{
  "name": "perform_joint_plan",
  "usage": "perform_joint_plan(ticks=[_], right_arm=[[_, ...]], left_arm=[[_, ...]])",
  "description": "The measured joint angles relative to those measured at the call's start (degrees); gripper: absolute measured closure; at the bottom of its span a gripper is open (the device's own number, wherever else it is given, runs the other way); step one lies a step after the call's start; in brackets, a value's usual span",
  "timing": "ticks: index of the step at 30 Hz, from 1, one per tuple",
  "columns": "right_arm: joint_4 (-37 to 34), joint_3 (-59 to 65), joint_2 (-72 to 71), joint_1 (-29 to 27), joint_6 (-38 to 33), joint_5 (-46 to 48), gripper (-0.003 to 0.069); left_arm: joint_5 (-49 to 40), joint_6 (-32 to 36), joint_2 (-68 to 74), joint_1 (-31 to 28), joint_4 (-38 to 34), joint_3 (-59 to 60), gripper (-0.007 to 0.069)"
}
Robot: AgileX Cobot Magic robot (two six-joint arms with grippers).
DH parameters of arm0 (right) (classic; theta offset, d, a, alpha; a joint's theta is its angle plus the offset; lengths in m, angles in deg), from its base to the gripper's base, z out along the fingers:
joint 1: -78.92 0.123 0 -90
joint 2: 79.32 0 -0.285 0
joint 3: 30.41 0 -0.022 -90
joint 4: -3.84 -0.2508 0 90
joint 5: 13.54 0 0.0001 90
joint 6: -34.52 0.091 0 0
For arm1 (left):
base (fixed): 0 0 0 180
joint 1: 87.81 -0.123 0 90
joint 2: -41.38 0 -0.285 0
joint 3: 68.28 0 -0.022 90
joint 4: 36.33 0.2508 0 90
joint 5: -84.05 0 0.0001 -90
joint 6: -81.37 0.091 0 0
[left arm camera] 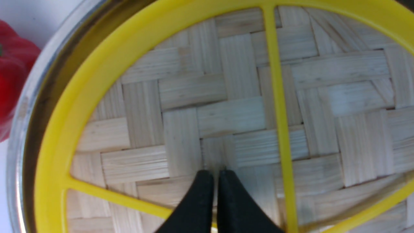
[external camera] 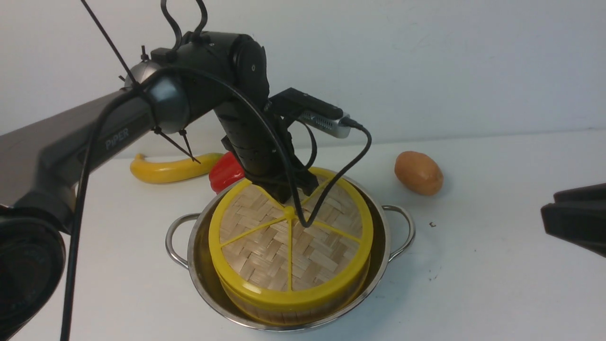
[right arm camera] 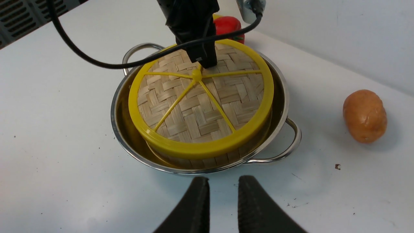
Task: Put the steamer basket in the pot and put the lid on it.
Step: Use the left arm to place the steamer lid on the steamer
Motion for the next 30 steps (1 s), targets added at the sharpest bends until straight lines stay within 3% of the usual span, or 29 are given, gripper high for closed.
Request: perform_joint_plan(ticks=[7,21,30], right_arm=[[0.0,0.0,0.0,0.0,0.0,0.0,0.0539],[-1.28,0.0,0.0,0.0,-1.09,0.0,0.0539],[-3.1,-0.23,1.37,0.0,-4.68,1.78,0.0533]], left_arm=[[1.59,-0.98,0.47,-3.61,-0.67,-0.06,0.0607],[1.69,-0.81,-2.03,-4.07,-0.66,0.06,0.0607],[-5.91,-0.7,-2.71,-4.07,-0.65,-3.84,0.0607]])
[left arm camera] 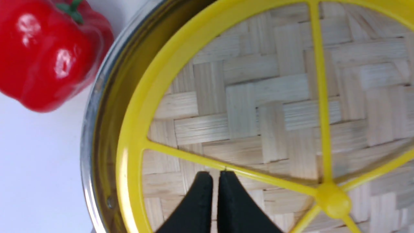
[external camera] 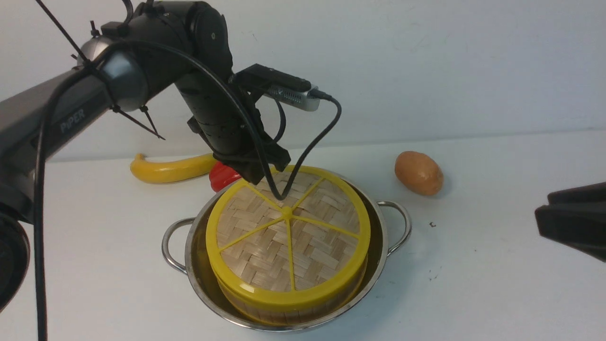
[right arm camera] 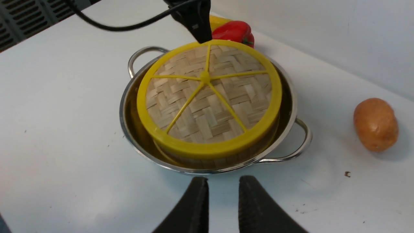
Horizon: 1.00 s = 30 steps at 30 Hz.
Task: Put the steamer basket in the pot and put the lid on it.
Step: Use the left arm to place the steamer lid on the steamer
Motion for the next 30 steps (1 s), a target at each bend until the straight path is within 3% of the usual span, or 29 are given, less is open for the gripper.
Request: perform_joint_plan(ticks=[9,15,21,28,30], right_arm=[[-1.46,-3.42,4.6,0.0,-3.0,3.47,0.0526],[-1.6,-3.62,5.66,0.0,-3.0,4.53,0.0519],[-1.71,-3.62,5.86,0.0,-3.11,4.53,0.0517],[-1.77,-3.62,5.86,0.0,-3.12,4.53,0.0511],[-1.77,-3.62,5.86,0.0,-3.17,4.53,0.0509]], left_arm=[[-0.82,1.19,-4.36,-0.01,-2.31,-2.89,0.0607],[-0.9,4.88,-4.35,0.54,-11.83,-1.6,0.0607],[-0.85,3.43,-3.04,3.35,-11.0,-0.96,0.0593],[-0.89,1.95,-3.14,4.34,-9.58,-0.96,0.0428],[-0.89,0.82,-3.14,4.34,-7.65,-0.96,0.0329]])
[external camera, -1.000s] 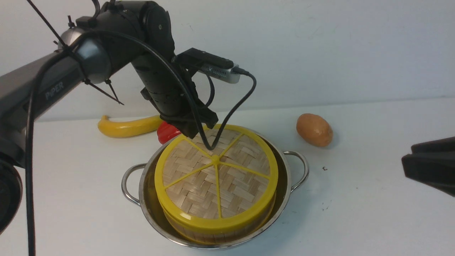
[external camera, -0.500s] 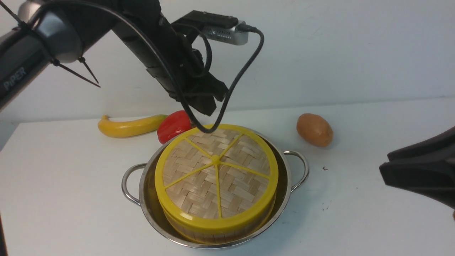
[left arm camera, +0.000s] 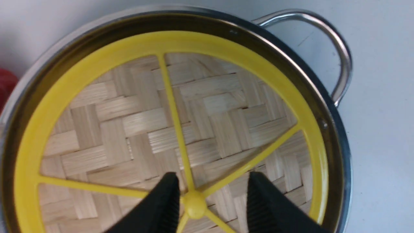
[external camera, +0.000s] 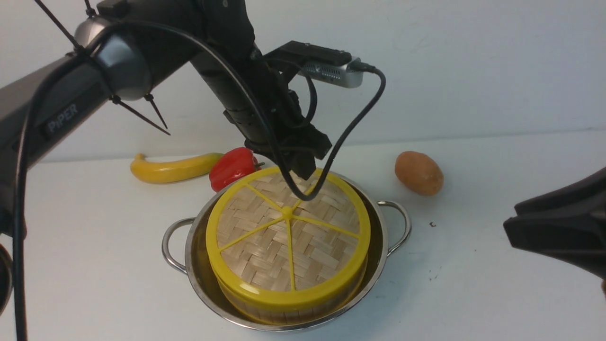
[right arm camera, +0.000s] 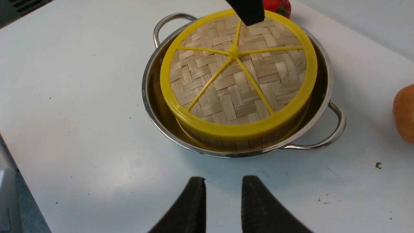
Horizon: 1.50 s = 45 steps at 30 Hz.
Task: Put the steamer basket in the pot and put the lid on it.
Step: Use the left arm to place the steamer lid on the steamer
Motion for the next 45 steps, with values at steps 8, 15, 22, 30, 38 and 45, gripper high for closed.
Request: perform_joint_plan(ticks=[8,15,22,30,38,45], right_arm=[[-0.04,0.0,0.0,0.0,-0.23,-0.86,0.05],[-0.04,0.0,0.0,0.0,-0.6,-0.98,0.0496],[-0.23,0.0,0.0,0.0,-0.6,-0.98,0.0489],[-0.24,0.0,0.0,0.0,-0.63,-0.98,0.0484],[-0.29,0.0,0.0,0.0,-0.63,-0.98,0.048],[-0.29,0.0,0.0,0.0,-0.63,-0.98,0.0477]], left_arm=[[0.12,-2.85,-0.57,0.34,-0.29,1.78,0.0211],[0.05,-3.68,-2.74,1.14,0.8,8.86,0.0244],[0.05,-7.11,-2.93,1.14,4.6,8.97,0.025],[0.11,-8.49,0.93,1.4,4.92,8.97,0.0249],[0.26,-9.43,2.05,2.33,7.24,9.1,0.0249],[0.94,-9.63,2.45,2.33,8.02,9.1,0.0249]])
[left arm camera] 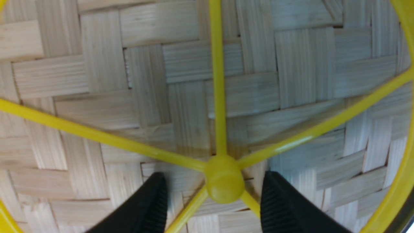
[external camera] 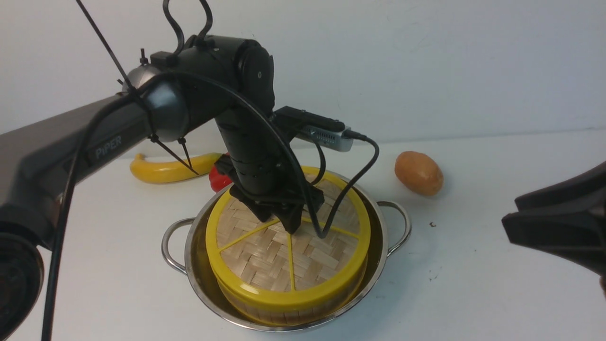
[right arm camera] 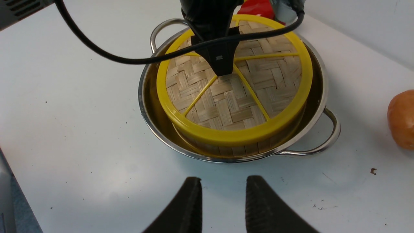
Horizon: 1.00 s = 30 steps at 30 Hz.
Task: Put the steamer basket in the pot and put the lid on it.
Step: Use the left arm to place the steamer lid on the steamer
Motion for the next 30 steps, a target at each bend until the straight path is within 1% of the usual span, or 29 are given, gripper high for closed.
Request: perform_joint_plan(ticks=[12,15,18,19,21,25,27,30], right_arm=[[0.0,0.0,0.0,0.0,-0.27,0.0,0.0468],[0.0,0.0,0.0,0.0,-0.39,-0.02,0.0467],[0.0,0.0,0.0,0.0,-0.39,-0.02,0.0468],[0.0,0.0,0.0,0.0,-0.39,-0.02,0.0468],[0.0,0.0,0.0,0.0,-0.39,-0.02,0.0468],[0.0,0.0,0.0,0.0,-0.39,-0.02,0.0468],[0.0,0.0,0.0,0.0,-0.39,-0.02,0.0468],[0.0,0.0,0.0,0.0,-0.39,-0.02,0.0468]], left_arm=[[1.33,0.0,0.06,0.0,-1.4,0.0,0.0254],[1.56,0.0,0.06,0.0,-1.34,0.0,0.0284],[1.71,0.05,0.06,0.0,-1.14,0.0,0.0349],[1.71,0.11,0.06,0.0,-1.14,0.0,0.0349],[1.71,0.18,0.06,0.0,-1.07,0.0,0.0401],[2.66,0.48,-0.05,0.0,-1.29,-0.05,0.0464],[2.88,0.74,-0.04,0.0,-1.29,-0.05,0.0485],[2.88,0.81,-0.04,0.0,-0.9,-0.13,0.0491]])
